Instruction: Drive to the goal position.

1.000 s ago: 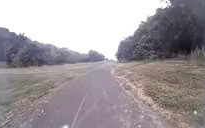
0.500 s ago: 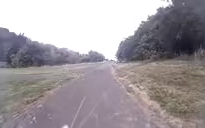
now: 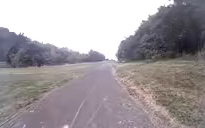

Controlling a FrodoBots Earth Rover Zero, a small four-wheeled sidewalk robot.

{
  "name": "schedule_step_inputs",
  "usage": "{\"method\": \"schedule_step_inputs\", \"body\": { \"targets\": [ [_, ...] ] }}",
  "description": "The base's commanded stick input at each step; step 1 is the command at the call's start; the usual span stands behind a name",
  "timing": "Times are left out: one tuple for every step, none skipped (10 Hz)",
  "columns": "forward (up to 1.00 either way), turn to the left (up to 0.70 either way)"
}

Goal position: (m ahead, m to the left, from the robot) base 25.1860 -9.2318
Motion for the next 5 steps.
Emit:
{"method": "schedule_step_inputs", "body": {
  "targets": [
    [0.45, 0.00],
    [0.45, 0.00],
    [0.45, 0.00],
    [0.45, 0.00],
    [0.45, 0.00]
  ]
}}
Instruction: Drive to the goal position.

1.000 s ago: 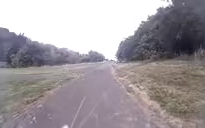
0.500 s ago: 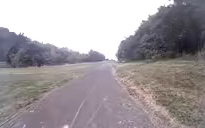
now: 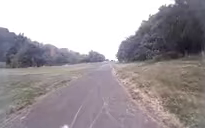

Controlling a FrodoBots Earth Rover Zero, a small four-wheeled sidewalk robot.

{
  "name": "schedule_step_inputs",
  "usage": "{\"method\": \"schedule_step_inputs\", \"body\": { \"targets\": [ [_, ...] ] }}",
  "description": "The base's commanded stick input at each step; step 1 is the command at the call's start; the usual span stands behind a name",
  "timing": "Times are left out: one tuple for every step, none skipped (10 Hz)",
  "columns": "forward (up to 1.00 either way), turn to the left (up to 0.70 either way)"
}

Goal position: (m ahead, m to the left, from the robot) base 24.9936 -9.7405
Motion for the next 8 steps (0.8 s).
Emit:
{"method": "schedule_step_inputs", "body": {
  "targets": [
    [0.45, 0.00],
    [0.45, 0.00],
    [0.45, 0.00],
    [0.45, 0.00],
    [0.45, 0.00],
    [0.45, 0.00],
    [0.45, 0.00],
    [0.45, 0.00]
  ]
}}
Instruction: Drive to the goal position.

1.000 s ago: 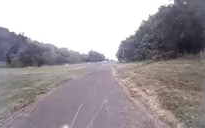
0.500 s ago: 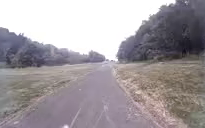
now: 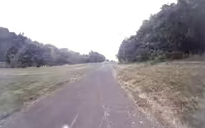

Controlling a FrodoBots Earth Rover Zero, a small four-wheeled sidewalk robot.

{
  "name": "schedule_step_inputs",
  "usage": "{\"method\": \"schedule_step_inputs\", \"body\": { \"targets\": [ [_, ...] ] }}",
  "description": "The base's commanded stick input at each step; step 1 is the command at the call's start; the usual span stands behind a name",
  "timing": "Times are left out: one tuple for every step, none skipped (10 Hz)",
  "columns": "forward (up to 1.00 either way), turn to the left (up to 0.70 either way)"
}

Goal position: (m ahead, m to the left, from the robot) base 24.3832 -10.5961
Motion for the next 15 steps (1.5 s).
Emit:
{"method": "schedule_step_inputs", "body": {
  "targets": [
    [0.45, 0.00],
    [0.45, 0.00],
    [0.45, 0.00],
    [0.45, 0.00],
    [0.45, 0.00],
    [0.45, 0.00],
    [0.45, 0.00],
    [0.45, 0.00],
    [0.45, 0.00],
    [0.45, 0.00],
    [0.45, 0.00],
    [0.45, 0.00],
    [0.45, 0.00],
    [0.45, 0.00],
    [0.45, 0.00]
  ]
}}
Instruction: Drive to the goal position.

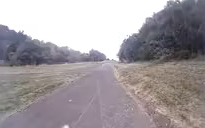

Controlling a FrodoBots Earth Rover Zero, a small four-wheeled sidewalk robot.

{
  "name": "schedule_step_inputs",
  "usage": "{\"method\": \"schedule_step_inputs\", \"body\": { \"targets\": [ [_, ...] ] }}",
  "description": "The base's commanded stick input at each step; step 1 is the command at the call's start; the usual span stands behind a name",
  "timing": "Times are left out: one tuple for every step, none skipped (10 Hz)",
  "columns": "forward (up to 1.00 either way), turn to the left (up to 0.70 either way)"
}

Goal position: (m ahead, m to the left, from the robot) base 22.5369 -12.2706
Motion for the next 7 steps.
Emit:
{"method": "schedule_step_inputs", "body": {
  "targets": [
    [0.45, 0.00],
    [0.45, 0.00],
    [0.45, 0.00],
    [0.45, 0.00],
    [0.45, 0.00],
    [0.45, 0.00],
    [0.45, 0.00]
  ]
}}
